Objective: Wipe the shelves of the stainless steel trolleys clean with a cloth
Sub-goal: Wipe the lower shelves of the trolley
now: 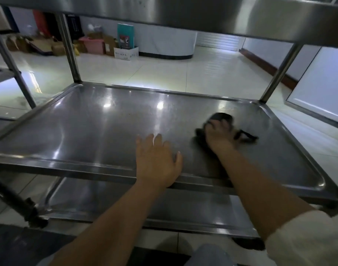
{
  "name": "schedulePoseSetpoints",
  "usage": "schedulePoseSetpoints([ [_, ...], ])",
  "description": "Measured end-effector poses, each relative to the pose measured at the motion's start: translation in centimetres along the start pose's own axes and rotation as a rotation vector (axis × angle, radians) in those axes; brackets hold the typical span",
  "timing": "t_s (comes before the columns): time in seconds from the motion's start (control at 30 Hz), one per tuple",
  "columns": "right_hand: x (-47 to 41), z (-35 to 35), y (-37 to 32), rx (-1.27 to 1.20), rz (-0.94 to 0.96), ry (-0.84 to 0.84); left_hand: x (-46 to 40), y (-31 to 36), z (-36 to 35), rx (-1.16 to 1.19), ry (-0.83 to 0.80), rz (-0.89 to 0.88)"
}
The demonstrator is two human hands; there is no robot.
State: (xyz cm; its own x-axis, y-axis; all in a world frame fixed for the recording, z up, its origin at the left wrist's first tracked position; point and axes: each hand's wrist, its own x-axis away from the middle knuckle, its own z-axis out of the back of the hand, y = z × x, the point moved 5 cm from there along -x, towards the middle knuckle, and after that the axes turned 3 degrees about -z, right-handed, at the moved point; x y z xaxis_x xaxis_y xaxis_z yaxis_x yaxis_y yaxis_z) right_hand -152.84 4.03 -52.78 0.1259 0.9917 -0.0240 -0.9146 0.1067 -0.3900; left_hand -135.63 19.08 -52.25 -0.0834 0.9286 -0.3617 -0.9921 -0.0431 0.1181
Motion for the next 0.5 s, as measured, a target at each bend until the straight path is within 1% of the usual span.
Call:
schedulePoseSetpoints([
  [0.07, 2.0, -2.7, -5.1, -0.005, 0.275, -0.095, 0.1, -0.6, 0.1, -0.011, -0.019, 0.061],
  [0.13, 4.4, -3.6, -7.5, -0.081, 0.466, -0.189, 0.1, -1.4, 0.0, -0.011, -0.078, 0.117],
  [0.2, 6.1, -3.0, -6.9, -0.185, 0.61, -0.239, 0.3, -2.6, 0.1, -0.039, -0.09, 0.112],
  [0.27, 6.7, -1.6, -4.4, -0.269, 0.688, -0.245, 0.4, -4.3, 0.4, -0.063, -0.079, 0.031],
  [0.3, 6.4, -0.9, -3.0, -0.292, 0.679, -0.229, 0.5, -5.6, 0.6, -0.072, -0.09, -0.002],
  [0.37, 4.7, 0.0, -0.6, -0.278, 0.581, -0.126, 0.3, -8.6, 1.4, -0.118, -0.128, 0.002],
  [0.43, 2.6, 0.1, 0.6, -0.181, 0.391, 0.007, -0.1, -12.2, 2.4, -0.19, -0.158, 0.065],
  [0.5, 1.7, -0.5, 0.2, -0.071, 0.154, 0.047, -0.1, -15.2, 3.2, -0.214, -0.18, 0.148],
])
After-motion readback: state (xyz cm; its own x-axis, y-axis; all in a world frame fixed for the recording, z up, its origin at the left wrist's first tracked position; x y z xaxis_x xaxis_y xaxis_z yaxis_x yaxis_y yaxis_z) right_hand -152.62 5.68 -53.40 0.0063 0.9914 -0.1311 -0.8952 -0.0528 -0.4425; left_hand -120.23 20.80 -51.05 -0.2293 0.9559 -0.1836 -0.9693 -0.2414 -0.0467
